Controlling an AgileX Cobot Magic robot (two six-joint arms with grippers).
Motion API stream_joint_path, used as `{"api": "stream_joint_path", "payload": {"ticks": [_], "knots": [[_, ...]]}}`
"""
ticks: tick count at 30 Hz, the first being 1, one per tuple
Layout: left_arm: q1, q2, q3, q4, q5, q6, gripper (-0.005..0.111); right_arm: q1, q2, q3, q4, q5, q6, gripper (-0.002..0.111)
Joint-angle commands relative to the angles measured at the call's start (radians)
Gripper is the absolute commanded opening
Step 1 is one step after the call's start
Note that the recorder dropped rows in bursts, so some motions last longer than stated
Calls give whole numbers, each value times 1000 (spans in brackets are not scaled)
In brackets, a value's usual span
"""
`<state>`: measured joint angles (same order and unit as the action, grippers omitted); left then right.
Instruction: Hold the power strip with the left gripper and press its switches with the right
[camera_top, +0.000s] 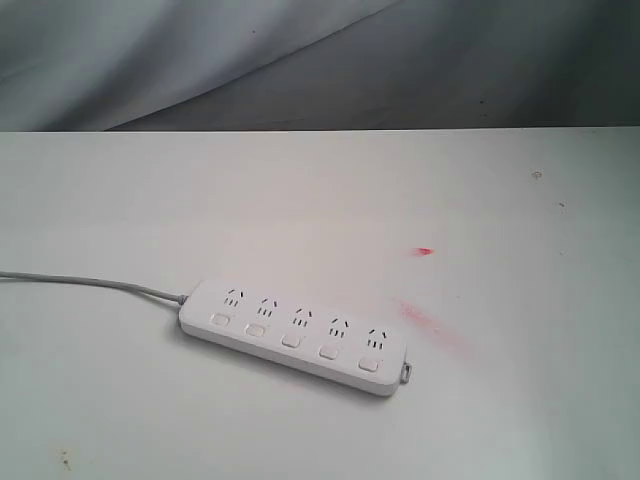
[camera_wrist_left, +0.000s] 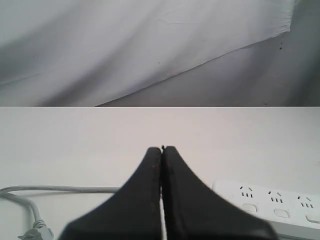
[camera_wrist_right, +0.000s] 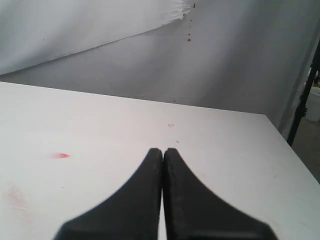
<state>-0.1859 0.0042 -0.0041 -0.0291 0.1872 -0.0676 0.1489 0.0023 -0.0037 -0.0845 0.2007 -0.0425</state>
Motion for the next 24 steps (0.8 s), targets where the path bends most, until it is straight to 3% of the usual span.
{"api": "stream_joint_path", "payload": {"ticks": [1,24], "knots": [[1,-4,4,2,-3,-3,0,-5,-2,4,4,-15,-5,0],[1,-4,4,38,-10,-6,0,-5,-2,4,40,-125,8,0]]}}
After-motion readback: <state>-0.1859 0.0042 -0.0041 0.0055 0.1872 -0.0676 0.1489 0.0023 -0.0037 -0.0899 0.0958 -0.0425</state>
